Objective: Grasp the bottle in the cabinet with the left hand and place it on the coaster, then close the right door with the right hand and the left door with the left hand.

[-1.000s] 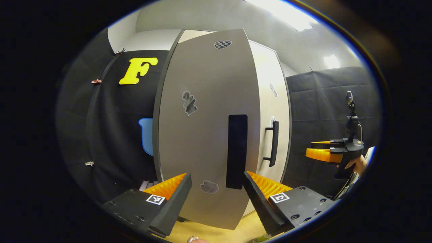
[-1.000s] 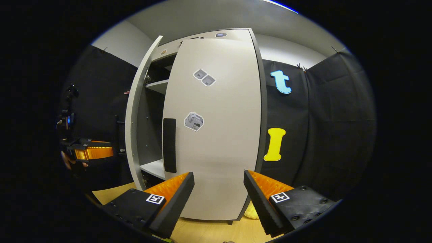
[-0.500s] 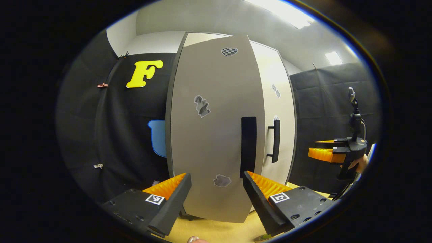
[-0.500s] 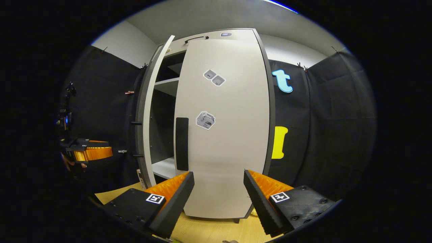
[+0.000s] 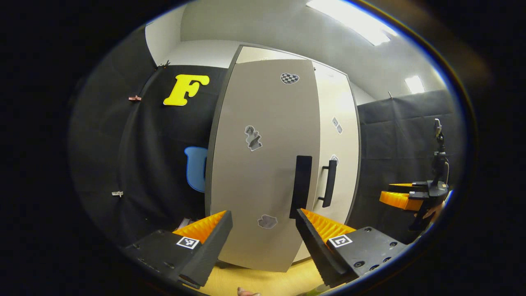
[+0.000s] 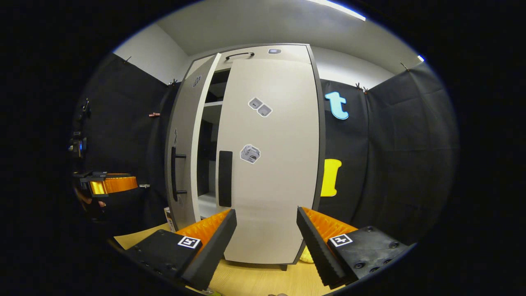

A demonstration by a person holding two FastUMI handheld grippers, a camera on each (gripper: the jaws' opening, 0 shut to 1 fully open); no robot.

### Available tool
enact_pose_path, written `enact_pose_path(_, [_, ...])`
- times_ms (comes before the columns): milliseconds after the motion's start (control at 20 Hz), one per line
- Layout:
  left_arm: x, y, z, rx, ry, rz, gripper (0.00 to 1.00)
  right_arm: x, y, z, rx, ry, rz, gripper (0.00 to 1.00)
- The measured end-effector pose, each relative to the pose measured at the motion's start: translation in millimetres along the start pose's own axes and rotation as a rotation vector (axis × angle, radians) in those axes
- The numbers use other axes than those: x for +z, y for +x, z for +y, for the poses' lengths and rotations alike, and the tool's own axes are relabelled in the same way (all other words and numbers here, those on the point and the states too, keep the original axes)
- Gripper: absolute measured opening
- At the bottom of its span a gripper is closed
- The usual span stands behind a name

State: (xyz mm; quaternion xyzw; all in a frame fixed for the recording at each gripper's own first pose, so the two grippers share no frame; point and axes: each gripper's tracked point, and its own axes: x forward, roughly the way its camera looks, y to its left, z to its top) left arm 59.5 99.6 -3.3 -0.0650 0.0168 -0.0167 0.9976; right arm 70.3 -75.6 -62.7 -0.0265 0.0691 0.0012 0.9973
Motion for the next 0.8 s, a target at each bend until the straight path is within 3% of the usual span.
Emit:
enact_pose_path(250, [-1.9, -7.8, 5.1, 0.027, 0.081, 0.01, 0.97, 5.3, -10.7, 0.3, -0.016, 0.015, -0.011, 0.97])
enact_pose_path(800, [-10.7, -16.4, -9.8, 0.001, 0.11, 0.032, 0.98, 7.2, -27.5, -5.4, -0.043, 0.035, -0.018, 0.97])
